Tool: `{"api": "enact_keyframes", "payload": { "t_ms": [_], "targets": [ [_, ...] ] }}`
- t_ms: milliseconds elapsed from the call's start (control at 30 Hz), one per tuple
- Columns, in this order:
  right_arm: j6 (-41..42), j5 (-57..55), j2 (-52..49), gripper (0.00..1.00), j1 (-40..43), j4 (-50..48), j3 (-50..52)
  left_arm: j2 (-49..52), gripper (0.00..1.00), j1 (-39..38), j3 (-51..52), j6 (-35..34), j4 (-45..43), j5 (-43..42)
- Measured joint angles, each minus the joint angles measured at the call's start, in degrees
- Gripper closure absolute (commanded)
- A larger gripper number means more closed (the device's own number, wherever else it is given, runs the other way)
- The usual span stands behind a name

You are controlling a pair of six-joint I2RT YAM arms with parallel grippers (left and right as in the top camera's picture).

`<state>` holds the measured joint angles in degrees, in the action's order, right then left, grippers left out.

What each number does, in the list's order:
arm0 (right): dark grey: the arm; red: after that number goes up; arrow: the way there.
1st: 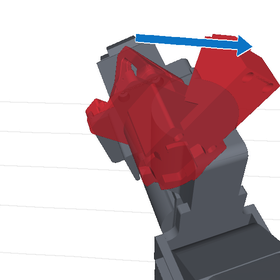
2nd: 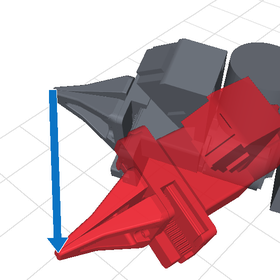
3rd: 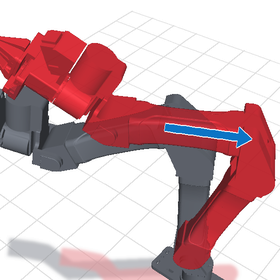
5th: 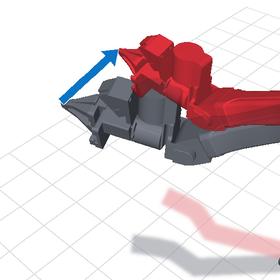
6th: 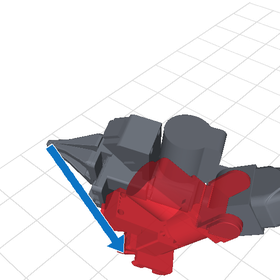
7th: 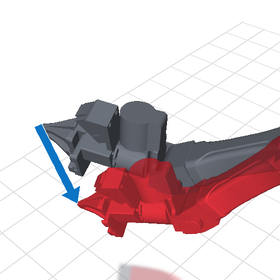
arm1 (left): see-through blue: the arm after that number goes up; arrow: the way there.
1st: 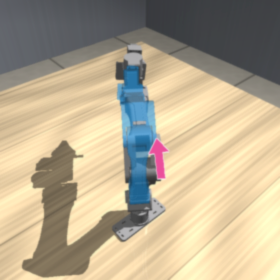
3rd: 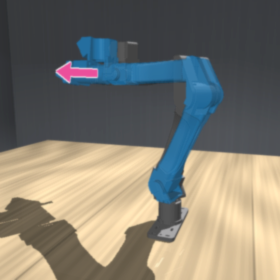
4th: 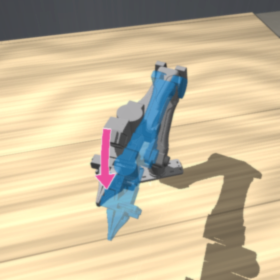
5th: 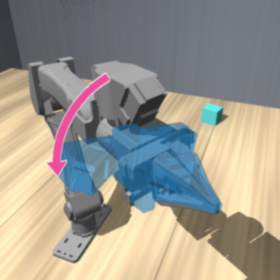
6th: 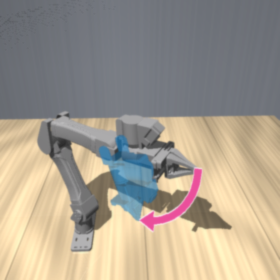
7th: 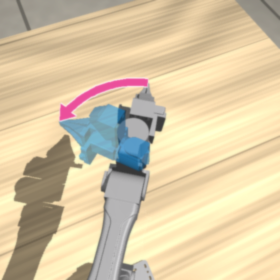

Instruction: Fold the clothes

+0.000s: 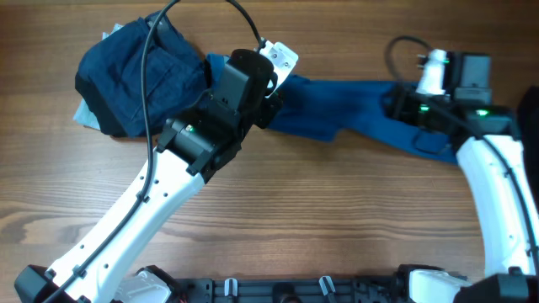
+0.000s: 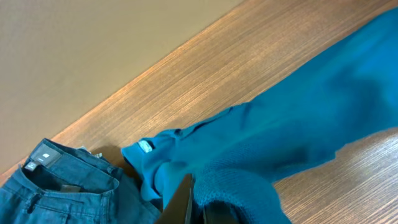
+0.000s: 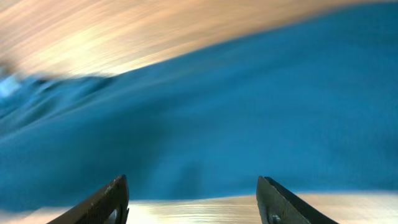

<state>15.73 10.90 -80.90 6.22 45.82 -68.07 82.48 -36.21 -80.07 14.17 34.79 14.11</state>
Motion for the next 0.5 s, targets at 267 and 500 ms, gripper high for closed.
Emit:
{"api": "enact_keyframes", "payload": {
  "t_ms": [267,500],
  "targets": [
    [2.7,-2.4,-14.2,0.34,14.3,7.7,1.5,0.0,0.96,0.0,0.0,0.0,-0.3,0.6],
    [3.3,-2.4,-21.7,0.25,25.7,7.9,1.7,0.0,0.96,0.0,0.0,0.0,-0.3,0.7]
  ]
}}
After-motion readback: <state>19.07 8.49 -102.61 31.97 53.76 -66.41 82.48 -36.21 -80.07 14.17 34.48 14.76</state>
